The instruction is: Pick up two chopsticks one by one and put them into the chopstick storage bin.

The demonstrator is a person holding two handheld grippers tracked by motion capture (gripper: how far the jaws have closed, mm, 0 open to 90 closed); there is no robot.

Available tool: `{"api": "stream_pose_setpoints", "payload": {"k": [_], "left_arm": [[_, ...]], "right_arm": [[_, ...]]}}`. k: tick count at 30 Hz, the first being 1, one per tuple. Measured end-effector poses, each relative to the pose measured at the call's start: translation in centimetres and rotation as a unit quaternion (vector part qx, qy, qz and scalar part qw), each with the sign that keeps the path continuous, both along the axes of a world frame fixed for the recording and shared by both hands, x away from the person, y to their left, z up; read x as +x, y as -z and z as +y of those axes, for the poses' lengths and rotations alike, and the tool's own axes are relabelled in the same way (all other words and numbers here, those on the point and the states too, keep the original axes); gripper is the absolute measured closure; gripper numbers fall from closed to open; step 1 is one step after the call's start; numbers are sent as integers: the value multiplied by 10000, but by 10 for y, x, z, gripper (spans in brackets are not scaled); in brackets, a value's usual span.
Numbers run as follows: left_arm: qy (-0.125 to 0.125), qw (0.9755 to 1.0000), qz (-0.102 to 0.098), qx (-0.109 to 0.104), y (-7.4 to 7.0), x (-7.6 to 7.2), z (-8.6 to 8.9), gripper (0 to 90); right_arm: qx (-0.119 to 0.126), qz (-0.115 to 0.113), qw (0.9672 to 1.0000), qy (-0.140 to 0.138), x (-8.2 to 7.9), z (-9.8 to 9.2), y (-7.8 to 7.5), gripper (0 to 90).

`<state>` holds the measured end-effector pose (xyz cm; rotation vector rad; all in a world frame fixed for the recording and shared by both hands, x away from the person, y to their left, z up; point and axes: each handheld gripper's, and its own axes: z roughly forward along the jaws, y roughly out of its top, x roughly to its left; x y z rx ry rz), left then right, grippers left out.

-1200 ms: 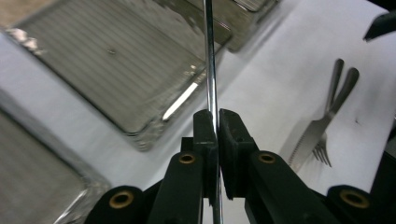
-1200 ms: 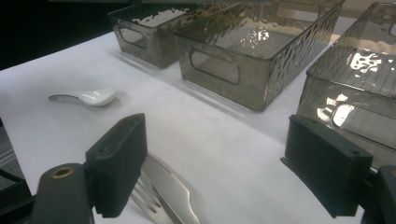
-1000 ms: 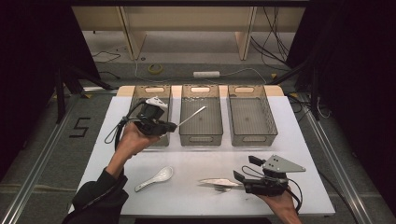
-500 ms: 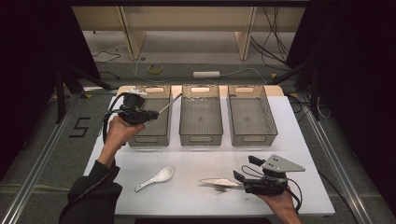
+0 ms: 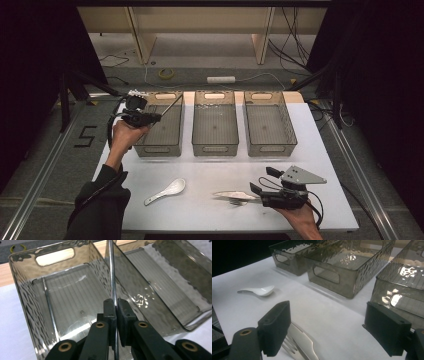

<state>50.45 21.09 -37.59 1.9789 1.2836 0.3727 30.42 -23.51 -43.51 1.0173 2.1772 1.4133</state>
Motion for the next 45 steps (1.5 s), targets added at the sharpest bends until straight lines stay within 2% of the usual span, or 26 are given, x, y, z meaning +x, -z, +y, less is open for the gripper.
{"api": "stream_pose_setpoints", "payload": {"k": [9,26,34,45], "left_arm": [[-219,9997,-51,35,4,9,7,857],[-521,9986,37,89,20,23,11,856],[-657,9977,116,103,29,27,15,855],[-858,9961,135,140,34,28,18,854]], "right_arm": [[2,3,10000,1,0,0,0,220],[-9,11,10000,-7,0,0,1,220],[-13,12,10000,-5,0,0,1,220],[-7,6,10000,-1,-1,0,1,220]]}}
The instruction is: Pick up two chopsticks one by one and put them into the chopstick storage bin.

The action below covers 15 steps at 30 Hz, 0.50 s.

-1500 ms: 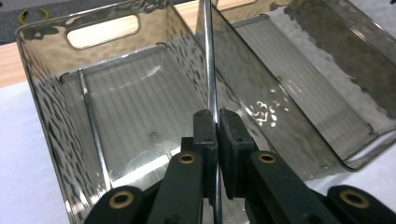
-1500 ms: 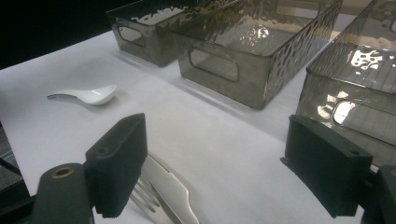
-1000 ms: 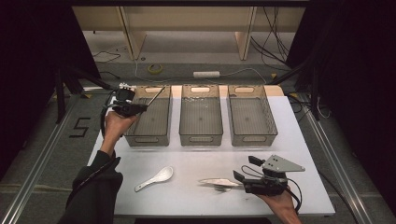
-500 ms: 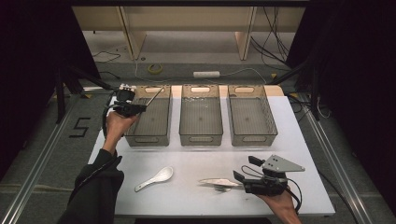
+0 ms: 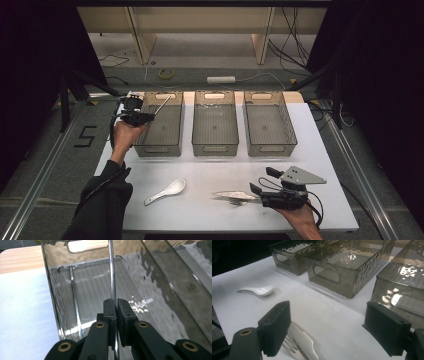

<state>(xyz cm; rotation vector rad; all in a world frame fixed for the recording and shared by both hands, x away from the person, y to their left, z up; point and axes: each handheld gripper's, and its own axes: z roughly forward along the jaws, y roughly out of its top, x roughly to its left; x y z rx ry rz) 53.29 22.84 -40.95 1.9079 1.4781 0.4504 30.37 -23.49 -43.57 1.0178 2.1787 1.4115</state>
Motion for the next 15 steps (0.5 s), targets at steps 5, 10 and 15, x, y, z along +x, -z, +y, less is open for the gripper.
{"api": "stream_pose_setpoints", "payload": {"k": [5,10,15], "left_arm": [[-150,9999,-43,61,4,1,2,824],[-20,10000,-76,23,0,-2,0,675],[244,9997,-57,-77,-10,-10,-4,540]], "right_arm": [[-2,5,10000,6,0,0,0,220],[3,10,10000,1,0,0,0,220],[13,-4,10000,1,0,-1,-1,220]]}}
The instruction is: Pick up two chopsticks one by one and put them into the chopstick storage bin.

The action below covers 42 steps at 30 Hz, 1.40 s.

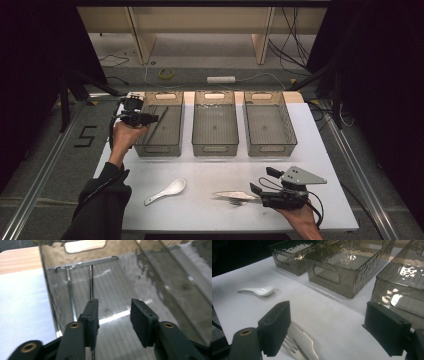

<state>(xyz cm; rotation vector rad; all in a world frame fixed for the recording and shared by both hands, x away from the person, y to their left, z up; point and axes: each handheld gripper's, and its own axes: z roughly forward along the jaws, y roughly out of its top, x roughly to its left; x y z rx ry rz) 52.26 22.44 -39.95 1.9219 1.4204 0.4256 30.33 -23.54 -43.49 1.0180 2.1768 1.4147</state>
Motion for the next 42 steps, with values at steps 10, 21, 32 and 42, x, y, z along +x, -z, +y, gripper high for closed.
{"api": "stream_pose_setpoints", "payload": {"k": [10,21,32,42], "left_arm": [[596,9981,-83,-90,-21,-30,-17,310],[1227,9924,100,-49,-29,-67,-35,230],[1603,9870,118,-78,-26,-88,-51,210],[1692,9855,100,-86,-23,-104,-51,201]], "right_arm": [[10,-40,10000,-21,-1,0,-2,220],[38,-70,10000,-28,-2,-1,-3,220],[35,-68,10000,-43,-2,0,-3,220],[36,-74,10000,-56,-2,0,-3,220]]}}
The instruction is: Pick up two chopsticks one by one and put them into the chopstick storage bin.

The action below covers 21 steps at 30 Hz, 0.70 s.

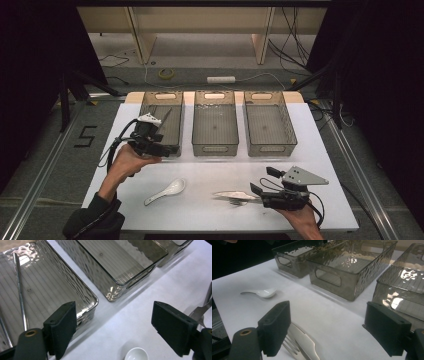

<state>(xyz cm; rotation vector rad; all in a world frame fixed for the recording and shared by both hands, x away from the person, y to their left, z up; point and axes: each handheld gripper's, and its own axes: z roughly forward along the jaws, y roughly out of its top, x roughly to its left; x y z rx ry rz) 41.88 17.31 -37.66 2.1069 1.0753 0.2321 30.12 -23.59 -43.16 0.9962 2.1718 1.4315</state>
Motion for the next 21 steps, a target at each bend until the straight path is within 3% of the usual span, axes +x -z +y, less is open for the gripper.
{"api": "stream_pose_setpoints", "payload": {"k": [21], "left_arm": [[209,9995,163,171,10,-17,-2,185]], "right_arm": [[29,37,10000,6,0,-3,0,219]]}}
